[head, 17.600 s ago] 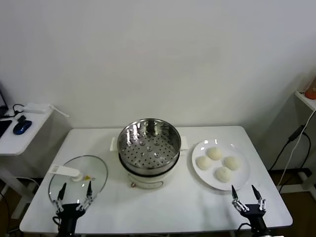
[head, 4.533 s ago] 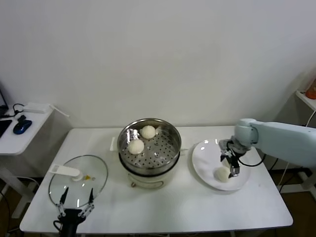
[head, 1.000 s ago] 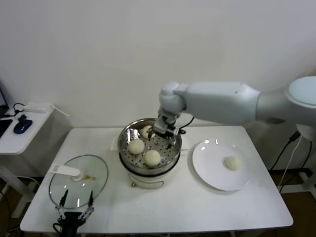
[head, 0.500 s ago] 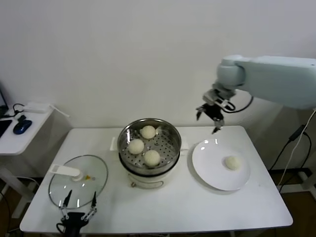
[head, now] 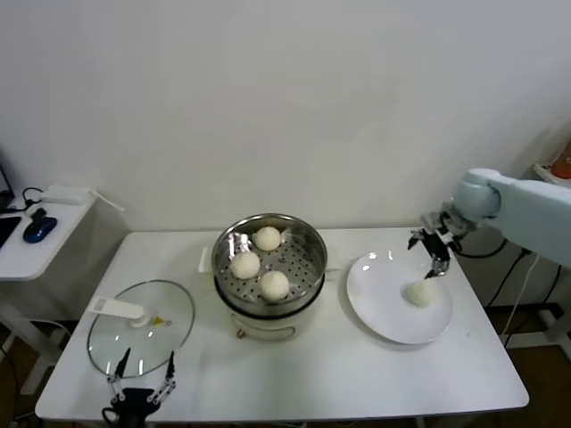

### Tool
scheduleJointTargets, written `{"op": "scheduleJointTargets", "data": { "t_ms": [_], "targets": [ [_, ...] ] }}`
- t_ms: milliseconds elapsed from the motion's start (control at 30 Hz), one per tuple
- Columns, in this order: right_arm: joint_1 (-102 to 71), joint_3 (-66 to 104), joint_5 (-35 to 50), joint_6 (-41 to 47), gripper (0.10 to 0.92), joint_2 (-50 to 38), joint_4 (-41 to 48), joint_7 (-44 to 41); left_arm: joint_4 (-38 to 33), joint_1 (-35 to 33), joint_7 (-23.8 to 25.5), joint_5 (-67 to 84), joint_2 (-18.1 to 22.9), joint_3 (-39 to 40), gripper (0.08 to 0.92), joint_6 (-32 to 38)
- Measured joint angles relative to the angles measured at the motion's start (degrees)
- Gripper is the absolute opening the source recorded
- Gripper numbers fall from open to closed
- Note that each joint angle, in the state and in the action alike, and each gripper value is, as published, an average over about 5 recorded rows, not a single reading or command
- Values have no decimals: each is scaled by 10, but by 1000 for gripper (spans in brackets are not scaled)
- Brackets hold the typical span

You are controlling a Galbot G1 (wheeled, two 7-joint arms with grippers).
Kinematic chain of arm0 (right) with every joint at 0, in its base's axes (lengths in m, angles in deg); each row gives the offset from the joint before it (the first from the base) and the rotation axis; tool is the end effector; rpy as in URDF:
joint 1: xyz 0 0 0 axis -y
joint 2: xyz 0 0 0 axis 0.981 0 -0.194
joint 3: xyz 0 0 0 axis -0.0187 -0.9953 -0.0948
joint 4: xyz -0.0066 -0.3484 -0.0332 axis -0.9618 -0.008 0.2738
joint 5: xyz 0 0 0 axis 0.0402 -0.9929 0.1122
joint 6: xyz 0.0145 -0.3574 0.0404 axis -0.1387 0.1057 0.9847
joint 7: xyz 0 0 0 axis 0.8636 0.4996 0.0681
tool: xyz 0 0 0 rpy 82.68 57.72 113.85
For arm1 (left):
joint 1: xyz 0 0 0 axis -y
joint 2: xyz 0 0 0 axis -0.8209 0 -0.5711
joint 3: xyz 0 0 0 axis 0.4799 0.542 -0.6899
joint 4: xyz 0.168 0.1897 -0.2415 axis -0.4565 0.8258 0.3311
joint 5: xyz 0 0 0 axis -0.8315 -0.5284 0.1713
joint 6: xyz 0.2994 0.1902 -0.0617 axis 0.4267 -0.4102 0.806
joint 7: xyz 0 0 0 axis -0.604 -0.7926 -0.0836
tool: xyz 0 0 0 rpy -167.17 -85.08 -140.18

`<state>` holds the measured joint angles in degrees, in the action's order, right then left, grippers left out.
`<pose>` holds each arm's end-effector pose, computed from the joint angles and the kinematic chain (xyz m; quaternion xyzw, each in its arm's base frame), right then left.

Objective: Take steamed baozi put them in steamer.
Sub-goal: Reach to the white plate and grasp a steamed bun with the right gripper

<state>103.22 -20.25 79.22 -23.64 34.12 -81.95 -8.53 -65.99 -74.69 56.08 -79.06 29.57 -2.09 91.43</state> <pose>0.5437 -0.1709 -0.1233 0.5141 -0.4999 0.5851 0.3788 0.0918 0.0931 -0.4248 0.0230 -0.9916 -0.1270 0.0129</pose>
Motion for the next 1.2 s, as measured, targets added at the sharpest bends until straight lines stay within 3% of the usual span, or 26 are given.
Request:
{"op": "scheduleJointTargets", "data": {
  "t_ms": [467, 900, 1200],
  "targets": [
    [-163, 135, -98, -2, 823, 8, 93, 19, 10, -5, -1, -5, 4, -2, 823, 3],
    [-214, 180, -122, -7, 821, 43, 151, 18, 16, -3, -2, -7, 5, -5, 823, 4],
    [-222, 190, -125, -10, 684, 44, 157, 9, 17, 0, -2, -9, 5, -5, 823, 3]
  ]
}}
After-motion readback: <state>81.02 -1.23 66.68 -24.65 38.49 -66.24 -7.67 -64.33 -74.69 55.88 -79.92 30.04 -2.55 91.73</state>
